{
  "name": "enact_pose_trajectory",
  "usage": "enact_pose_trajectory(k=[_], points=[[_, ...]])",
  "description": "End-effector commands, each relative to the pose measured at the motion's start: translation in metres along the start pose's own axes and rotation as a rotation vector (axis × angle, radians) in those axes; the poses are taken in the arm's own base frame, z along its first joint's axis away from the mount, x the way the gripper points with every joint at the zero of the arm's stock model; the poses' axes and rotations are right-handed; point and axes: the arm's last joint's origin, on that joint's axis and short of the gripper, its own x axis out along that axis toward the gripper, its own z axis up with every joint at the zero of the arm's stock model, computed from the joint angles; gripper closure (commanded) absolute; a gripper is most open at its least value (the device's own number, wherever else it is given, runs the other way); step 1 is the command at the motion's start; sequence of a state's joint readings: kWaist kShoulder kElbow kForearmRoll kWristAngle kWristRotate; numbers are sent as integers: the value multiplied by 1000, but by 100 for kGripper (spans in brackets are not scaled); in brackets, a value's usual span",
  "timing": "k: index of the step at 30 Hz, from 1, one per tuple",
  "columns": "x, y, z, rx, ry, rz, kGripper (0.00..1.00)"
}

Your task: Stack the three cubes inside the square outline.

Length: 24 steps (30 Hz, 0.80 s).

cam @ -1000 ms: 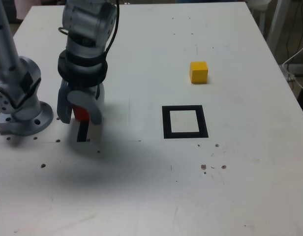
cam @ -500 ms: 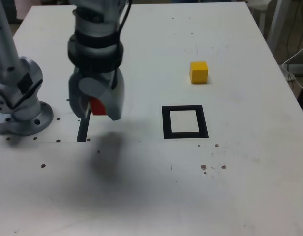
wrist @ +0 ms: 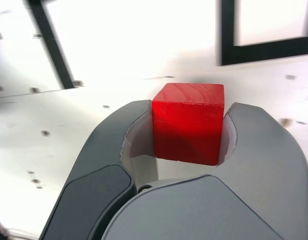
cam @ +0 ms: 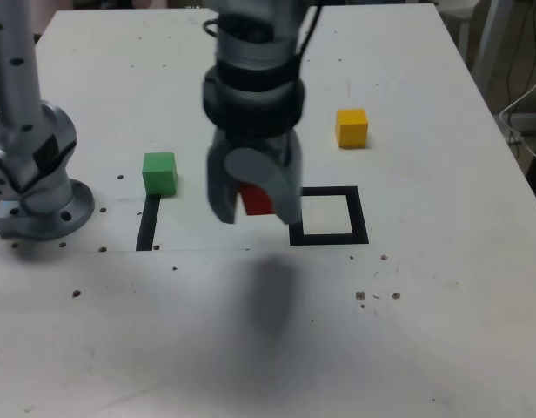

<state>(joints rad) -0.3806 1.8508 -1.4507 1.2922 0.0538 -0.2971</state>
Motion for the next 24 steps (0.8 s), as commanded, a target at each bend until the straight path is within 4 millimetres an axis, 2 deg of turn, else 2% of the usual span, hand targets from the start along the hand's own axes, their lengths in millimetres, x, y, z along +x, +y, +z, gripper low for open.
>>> enact_pose_trajectory(k=[1,9,16,24], points=[[2,-4,13,-2,0,1,72],[15,-12,46,-11,12,-3,72],[31,5,60,-47,55,7,72],[36,21,66,-69,58,4,72]])
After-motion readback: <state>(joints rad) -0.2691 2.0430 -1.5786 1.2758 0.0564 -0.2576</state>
